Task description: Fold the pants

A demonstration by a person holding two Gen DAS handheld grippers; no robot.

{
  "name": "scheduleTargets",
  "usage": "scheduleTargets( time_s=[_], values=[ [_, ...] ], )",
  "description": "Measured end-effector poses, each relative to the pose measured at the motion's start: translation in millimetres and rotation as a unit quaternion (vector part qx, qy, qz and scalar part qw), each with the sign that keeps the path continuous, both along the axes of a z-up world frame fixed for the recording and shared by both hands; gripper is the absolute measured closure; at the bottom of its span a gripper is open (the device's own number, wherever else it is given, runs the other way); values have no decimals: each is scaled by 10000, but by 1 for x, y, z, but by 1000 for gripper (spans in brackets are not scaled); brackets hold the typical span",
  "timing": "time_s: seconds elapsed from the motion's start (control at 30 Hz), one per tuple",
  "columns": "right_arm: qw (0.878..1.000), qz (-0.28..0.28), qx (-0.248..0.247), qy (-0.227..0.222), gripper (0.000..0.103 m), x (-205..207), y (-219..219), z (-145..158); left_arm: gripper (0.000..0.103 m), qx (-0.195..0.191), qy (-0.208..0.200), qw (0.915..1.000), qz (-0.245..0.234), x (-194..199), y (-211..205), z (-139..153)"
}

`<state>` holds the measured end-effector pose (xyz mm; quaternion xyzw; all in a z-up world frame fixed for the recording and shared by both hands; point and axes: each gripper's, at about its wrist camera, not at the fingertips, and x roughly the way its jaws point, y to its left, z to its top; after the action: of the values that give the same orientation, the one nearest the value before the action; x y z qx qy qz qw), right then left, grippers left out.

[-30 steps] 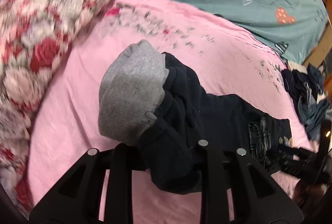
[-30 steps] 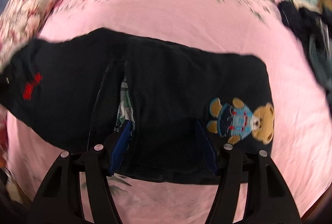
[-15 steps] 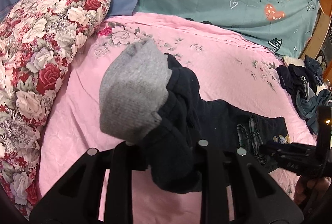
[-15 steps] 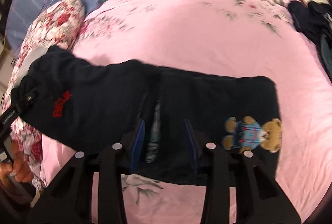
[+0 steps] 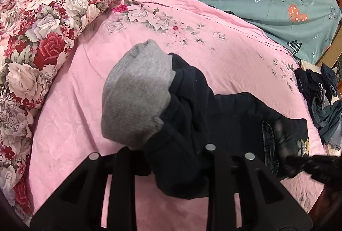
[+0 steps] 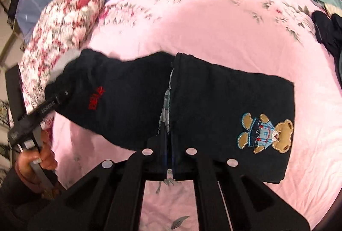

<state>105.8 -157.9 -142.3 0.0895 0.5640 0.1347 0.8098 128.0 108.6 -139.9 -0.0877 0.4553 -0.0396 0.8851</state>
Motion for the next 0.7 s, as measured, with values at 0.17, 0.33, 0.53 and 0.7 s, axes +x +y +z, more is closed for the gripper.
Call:
scheduleTargets(
  time_s=[0.17,0.33,0.53,0.7],
  values=[
    [9992,180,-170,319,100,0,14,-40,69,-2,121,9999,54,2,4,-9],
    [9959,355,-838,-16,52,-7,29,-10,45,194,299,9988,342,5,12,-22],
    [9951,-357,-130,-910,52,-23,-45,49,29,624,137,9965,530,-16,30,-7],
    [9857,-1465,630,-536,58,2,-141,26,29,1109,-38,9919,611,-51,42,23]
  ],
)
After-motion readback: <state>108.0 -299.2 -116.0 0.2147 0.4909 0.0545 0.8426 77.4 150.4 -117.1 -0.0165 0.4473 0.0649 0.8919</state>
